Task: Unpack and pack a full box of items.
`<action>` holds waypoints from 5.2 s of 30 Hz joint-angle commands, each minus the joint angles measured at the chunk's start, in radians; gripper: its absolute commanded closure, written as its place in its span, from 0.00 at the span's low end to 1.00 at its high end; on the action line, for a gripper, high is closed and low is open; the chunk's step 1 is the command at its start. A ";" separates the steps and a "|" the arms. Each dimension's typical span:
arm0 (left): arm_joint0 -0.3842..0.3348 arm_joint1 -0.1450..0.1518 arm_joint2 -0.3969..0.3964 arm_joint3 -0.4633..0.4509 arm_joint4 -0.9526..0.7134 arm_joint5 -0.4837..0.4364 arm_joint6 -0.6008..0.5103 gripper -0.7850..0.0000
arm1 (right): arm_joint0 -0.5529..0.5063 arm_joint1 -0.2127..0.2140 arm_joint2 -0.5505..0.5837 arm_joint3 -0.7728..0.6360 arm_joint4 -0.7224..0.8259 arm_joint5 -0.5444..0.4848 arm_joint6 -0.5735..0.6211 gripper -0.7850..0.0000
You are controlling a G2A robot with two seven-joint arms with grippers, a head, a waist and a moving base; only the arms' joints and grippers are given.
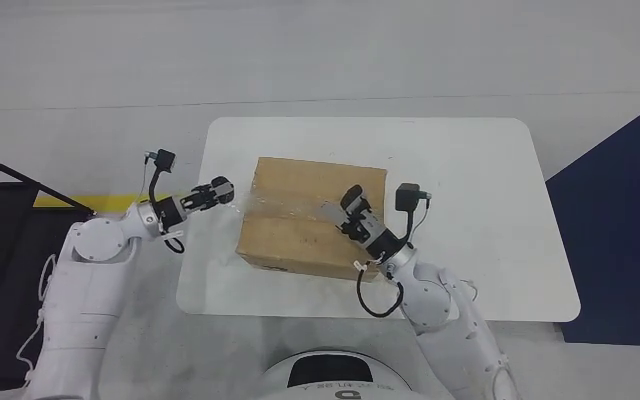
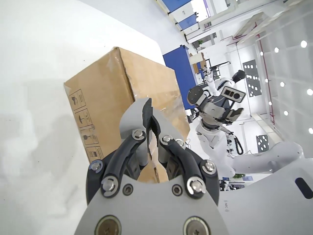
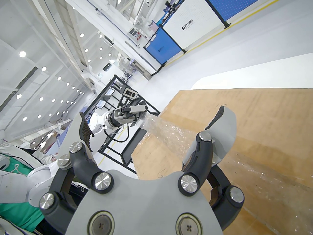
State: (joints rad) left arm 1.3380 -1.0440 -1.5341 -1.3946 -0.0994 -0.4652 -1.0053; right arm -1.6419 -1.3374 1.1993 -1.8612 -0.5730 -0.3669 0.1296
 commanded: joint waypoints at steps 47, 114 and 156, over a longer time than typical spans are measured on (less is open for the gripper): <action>0.008 0.004 0.115 -0.064 0.436 0.031 0.363 1.00 | -0.092 0.030 0.042 -0.076 0.014 -0.075 -0.011 0.00; -0.154 0.043 0.157 0.157 -0.038 0.037 -0.112 1.00 | -0.033 0.040 -0.033 -0.054 -0.039 0.059 -0.056 0.00; -0.158 0.062 0.207 0.121 0.113 0.020 -0.017 1.00 | -0.084 0.103 0.182 -0.126 0.398 0.290 0.367 0.00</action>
State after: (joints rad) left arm 1.1799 -0.9822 -1.3271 -1.2725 0.0122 -0.4464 -1.0243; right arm -1.7286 -1.2350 1.3840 -1.9863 -0.1726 -0.0826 0.4936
